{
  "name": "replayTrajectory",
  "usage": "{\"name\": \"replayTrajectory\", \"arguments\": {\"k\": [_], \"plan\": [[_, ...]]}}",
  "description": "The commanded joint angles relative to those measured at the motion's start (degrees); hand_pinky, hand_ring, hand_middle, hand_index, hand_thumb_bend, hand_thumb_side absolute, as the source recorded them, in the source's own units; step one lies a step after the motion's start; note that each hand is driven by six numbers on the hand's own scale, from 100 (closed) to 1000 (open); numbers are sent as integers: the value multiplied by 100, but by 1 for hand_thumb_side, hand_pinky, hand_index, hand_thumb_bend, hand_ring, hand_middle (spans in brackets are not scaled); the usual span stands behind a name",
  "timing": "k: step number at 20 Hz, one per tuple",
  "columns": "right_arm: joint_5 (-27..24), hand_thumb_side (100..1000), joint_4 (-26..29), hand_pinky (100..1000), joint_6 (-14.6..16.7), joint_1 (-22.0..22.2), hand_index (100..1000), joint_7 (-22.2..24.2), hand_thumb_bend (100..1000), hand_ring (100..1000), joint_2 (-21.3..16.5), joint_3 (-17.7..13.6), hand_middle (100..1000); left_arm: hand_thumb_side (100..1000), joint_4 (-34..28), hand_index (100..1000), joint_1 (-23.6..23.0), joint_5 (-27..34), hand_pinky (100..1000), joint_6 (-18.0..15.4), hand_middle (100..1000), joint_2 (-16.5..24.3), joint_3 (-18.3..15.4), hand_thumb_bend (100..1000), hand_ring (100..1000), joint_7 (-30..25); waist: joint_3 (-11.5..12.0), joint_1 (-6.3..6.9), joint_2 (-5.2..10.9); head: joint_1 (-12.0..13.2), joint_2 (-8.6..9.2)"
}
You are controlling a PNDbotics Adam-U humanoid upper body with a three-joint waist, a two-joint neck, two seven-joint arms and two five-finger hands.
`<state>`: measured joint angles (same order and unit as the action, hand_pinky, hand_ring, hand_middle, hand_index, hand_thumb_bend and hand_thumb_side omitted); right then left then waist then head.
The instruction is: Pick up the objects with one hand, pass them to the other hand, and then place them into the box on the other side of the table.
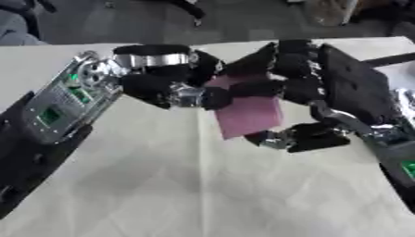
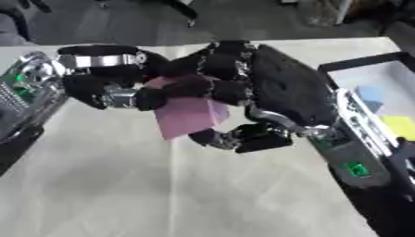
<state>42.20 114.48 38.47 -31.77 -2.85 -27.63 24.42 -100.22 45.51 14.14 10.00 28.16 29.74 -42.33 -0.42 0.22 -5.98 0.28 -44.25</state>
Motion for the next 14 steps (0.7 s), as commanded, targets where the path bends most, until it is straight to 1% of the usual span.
{"name": "replayTrajectory", "arguments": {"k": [1,5,7,10,11,12,13,14], "plan": [[48,100,11,634,3,-62,852,-79,100,219,-246,-152,590,822,-45,821,154,63,812,-154,732,78,-234,540,757,-107,-9,51,178,-25,13],[92,100,11,636,17,-42,861,-282,100,214,-406,-288,597,883,138,838,99,-27,833,-353,776,170,-550,567,789,16,-18,45,186,-61,13],[120,100,11,636,35,-24,865,-416,100,214,-519,-368,600,887,299,837,34,-114,836,-436,782,236,-734,568,794,176,-21,42,187,-87,13],[143,100,11,638,6,80,863,-701,100,196,-775,-568,603,891,542,828,-144,-243,833,-582,780,345,-1102,541,793,604,-34,36,178,-139,13],[150,100,11,640,-16,120,855,-792,100,175,-847,-629,602,899,589,820,-198,-283,827,-630,773,369,-1187,500,787,739,-37,35,175,-154,13],[146,100,11,640,-124,232,851,-903,100,158,-984,-767,604,905,649,814,-325,-348,821,-666,767,413,-1374,476,781,962,-42,31,165,-206,13],[141,100,11,640,-225,323,851,-1013,100,158,-1105,-889,604,905,672,814,-435,-415,821,-702,767,441,-1517,476,781,1164,-44,30,159,-245,13],[145,100,11,640,-281,371,851,-1097,100,158,-1175,-955,604,905,674,814,-498,-466,821,-729,767,453,-1581,476,781,1298,-45,30,156,-265,13]]}}
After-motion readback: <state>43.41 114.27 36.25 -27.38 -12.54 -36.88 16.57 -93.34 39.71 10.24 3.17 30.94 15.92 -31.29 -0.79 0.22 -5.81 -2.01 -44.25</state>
